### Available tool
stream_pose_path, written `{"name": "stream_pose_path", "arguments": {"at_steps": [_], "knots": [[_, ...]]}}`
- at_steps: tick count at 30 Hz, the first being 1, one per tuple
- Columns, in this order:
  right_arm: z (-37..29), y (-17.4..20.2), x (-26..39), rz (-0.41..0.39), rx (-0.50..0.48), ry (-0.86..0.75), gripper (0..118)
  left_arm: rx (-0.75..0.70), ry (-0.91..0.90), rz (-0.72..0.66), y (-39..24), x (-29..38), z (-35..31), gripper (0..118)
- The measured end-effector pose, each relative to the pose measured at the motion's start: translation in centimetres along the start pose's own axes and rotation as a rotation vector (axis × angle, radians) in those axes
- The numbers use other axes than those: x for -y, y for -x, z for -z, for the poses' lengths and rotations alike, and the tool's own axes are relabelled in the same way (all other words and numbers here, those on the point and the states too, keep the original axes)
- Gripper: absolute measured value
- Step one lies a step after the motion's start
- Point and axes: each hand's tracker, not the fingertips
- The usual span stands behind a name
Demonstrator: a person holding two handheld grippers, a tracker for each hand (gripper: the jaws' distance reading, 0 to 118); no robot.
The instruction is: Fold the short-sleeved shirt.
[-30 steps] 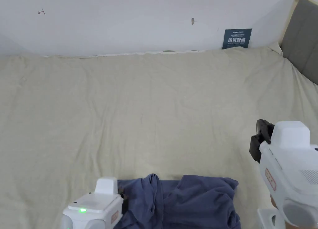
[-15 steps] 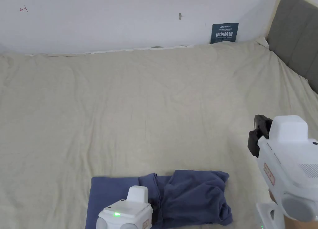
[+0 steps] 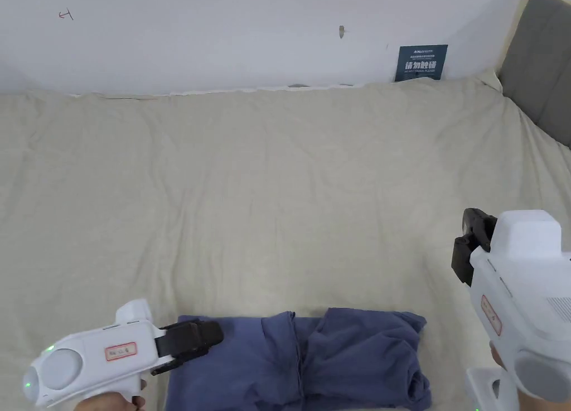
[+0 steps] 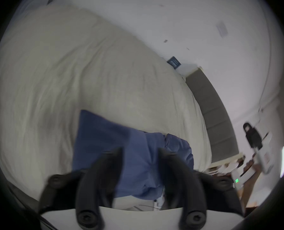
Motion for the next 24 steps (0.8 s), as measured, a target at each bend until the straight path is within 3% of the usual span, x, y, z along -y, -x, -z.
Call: {"name": "stream_pose_path", "arguments": {"at_steps": [2, 9, 10, 11, 13, 17, 18, 20, 24], "knots": [[0.2, 0.2, 0.1, -0.001, -0.001, 0.005, 1, -0.008, 0.033, -0.027, 1.6, -0.5, 0.0, 114], [0.7, 0.8, 0.4, -0.01, -0.003, 0.03, 1, -0.04, 0.068, -0.038, 5.2, -0.6, 1.4, 118], [0.8, 0.9, 0.4, -0.011, -0.003, 0.033, 2, -0.038, 0.074, -0.042, 5.9, -0.5, 1.7, 114], [0.9, 0.9, 0.5, -0.012, -0.002, 0.036, 2, -0.032, 0.077, -0.048, 6.4, -0.3, 2.1, 103], [0.9, 0.9, 0.6, -0.013, 0.002, 0.039, 1, -0.01, 0.088, -0.078, 7.0, 0.0, 2.8, 100], [1.2, 0.8, 0.7, 0.0, 0.006, 0.048, 2, -0.001, 0.049, -0.057, 6.7, 0.3, 2.7, 77], [1.2, 0.8, 0.7, 0.001, 0.007, 0.048, 2, -0.004, 0.049, -0.049, 6.6, 0.3, 2.8, 66], [1.3, 0.9, 0.7, 0.003, 0.006, 0.05, 1, -0.066, 0.055, -0.001, 6.3, 0.6, 3.4, 27], [1.2, 0.9, 0.5, 0.008, 0.002, 0.044, 2, -0.098, 0.043, 0.048, 5.3, 1.1, 3.7, 10]]}}
